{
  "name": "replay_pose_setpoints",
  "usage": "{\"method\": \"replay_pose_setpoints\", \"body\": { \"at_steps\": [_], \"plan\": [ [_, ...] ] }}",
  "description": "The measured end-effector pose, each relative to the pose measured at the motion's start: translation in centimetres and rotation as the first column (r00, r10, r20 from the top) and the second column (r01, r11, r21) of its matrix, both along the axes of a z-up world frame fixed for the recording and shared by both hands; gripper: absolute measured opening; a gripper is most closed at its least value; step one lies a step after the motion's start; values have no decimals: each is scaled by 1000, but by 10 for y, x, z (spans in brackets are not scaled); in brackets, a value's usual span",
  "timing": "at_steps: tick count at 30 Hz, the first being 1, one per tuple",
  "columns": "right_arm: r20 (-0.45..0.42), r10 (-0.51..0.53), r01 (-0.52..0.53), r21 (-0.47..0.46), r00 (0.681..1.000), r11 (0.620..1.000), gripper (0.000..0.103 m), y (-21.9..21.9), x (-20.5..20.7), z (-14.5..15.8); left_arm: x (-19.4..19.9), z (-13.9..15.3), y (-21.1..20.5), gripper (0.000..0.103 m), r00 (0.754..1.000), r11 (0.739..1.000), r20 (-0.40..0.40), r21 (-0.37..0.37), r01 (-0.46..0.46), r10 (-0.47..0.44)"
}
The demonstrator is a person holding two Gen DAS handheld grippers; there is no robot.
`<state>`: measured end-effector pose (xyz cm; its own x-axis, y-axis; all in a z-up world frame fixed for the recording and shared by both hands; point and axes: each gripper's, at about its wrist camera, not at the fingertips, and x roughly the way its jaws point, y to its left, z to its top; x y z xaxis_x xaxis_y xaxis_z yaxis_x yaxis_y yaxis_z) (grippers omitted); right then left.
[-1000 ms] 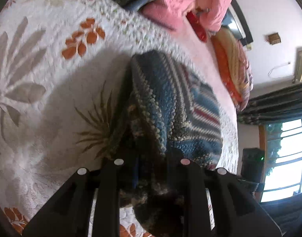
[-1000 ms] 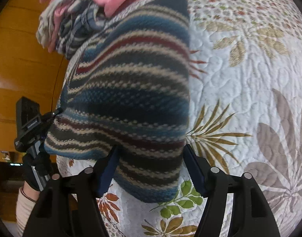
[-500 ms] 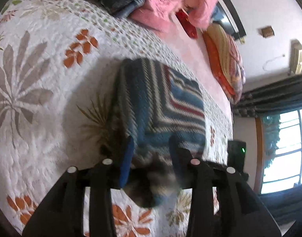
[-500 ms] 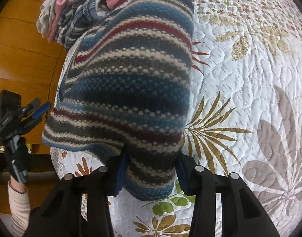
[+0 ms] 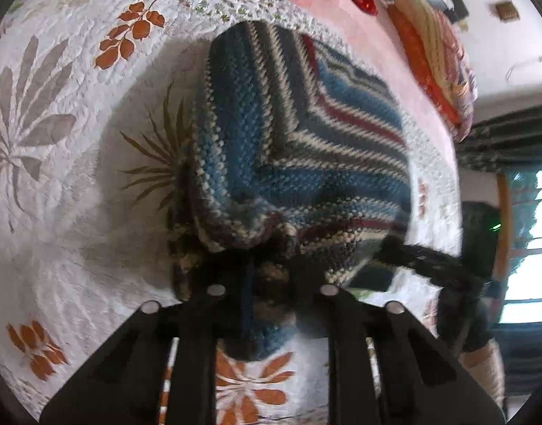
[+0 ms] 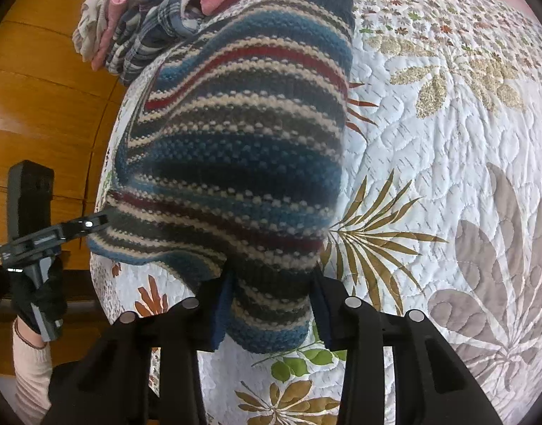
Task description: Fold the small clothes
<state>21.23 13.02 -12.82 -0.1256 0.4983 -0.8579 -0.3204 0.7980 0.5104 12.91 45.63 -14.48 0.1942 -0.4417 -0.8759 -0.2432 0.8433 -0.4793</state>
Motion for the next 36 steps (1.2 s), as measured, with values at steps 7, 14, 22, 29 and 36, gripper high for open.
{"method": "replay_pose_setpoints", "body": {
  "at_steps": [7, 14, 22, 29, 36],
  "plan": [
    [8, 41, -40, -56, 999, 998, 39, 6, -4, -9, -4, -32, -7, 17, 995, 992, -47, 87, 93, -89],
    [-9, 29, -30, -62, 1000, 998, 42, 4, -3, -15, 4, -29, -13, 22, 993, 989, -29, 90, 116, -114],
    [-14, -6, 6, 7, 1000, 1000, 55, -7, 11, 6, 8, 18, 28, 62, 994, 998, 93, 34, 56, -59],
    [-41, -164, 168, 157, 986, 973, 79, -30, 42, 26, 29, 4, 38, 70, 994, 1000, 105, -9, -28, 29],
    [-45, -152, 157, 187, 987, 970, 81, -15, 65, 9, 57, -16, 43, 70, 991, 999, 130, -21, -27, 30]
  ]
}}
